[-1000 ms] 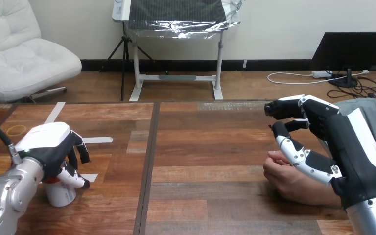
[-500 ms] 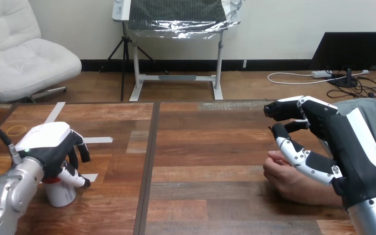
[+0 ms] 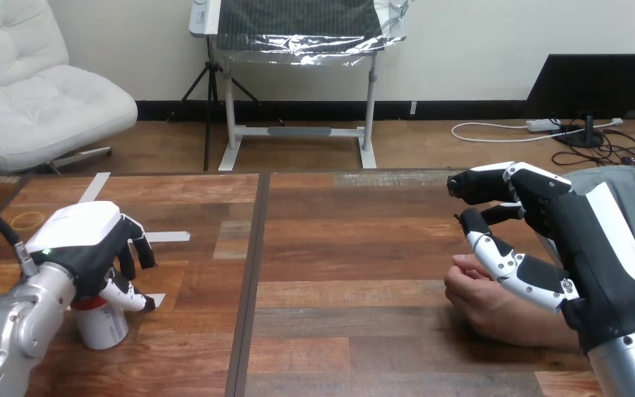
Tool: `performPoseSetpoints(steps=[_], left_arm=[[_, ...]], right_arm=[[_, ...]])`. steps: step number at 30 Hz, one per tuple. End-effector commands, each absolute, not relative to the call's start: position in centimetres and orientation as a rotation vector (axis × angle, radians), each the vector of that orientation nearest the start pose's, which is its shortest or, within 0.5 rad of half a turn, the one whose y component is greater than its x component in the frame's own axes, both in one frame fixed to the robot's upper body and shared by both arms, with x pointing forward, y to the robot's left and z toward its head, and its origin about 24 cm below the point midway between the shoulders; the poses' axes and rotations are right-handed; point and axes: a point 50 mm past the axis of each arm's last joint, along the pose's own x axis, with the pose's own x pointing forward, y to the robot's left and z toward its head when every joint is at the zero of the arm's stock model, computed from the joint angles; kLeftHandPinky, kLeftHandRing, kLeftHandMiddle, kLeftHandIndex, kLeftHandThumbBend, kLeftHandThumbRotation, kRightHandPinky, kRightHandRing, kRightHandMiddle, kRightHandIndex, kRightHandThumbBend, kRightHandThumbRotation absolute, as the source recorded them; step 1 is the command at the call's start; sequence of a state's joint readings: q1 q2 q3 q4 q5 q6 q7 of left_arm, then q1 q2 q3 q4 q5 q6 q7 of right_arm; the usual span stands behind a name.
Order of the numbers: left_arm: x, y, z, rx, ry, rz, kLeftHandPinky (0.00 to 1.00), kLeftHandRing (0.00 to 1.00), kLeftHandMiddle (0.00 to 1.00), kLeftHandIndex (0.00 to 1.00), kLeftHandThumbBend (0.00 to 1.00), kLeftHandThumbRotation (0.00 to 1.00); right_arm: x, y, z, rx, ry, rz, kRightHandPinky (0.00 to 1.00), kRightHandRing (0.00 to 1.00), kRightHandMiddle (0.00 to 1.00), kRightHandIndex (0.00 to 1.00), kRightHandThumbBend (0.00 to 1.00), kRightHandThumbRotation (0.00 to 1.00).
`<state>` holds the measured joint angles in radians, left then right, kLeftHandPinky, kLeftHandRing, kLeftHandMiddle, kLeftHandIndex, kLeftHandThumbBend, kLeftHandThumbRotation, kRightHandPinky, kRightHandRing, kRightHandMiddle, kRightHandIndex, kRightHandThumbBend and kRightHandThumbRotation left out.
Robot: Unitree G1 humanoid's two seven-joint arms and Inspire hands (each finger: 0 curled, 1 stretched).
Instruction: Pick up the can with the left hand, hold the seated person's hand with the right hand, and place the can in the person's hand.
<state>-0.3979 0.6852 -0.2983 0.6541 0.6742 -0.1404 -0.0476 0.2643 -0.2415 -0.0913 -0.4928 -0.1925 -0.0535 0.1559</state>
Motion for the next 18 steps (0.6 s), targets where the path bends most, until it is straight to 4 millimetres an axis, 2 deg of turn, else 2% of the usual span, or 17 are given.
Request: performPoseSetpoints(steps=[1,6,12,18], left_arm=[[32.61,26.63,6.92,1.406,0.102,-0.189,0.39,0.45,0.52,0.56,0.71,0.0],[32.5,26.62,7.01,1.391,0.072,-0.183,0.43,0.47,0.52,0.55,0.72,0.0],[32.56,26.56,7.27,1.388,0.075,-0.188,0.43,0.47,0.52,0.55,0.73,0.0],[32.6,26.59,7.78,1.356,0.099,-0.215,0.46,0.5,0.56,0.59,0.73,0.0]], right_arm=[[20.2,-19.2,13.22,-0.496,-0.359,0.069,0.62,0.7,0.68,0.63,0.32,0.0],[20.2,-19.19,13.22,-0.491,-0.361,0.071,0.61,0.69,0.68,0.63,0.31,0.0],[20.26,-19.16,13.24,-0.495,-0.361,0.071,0.6,0.68,0.68,0.63,0.31,0.0],[20.27,-19.17,13.26,-0.498,-0.359,0.071,0.59,0.68,0.68,0.63,0.31,0.0]])
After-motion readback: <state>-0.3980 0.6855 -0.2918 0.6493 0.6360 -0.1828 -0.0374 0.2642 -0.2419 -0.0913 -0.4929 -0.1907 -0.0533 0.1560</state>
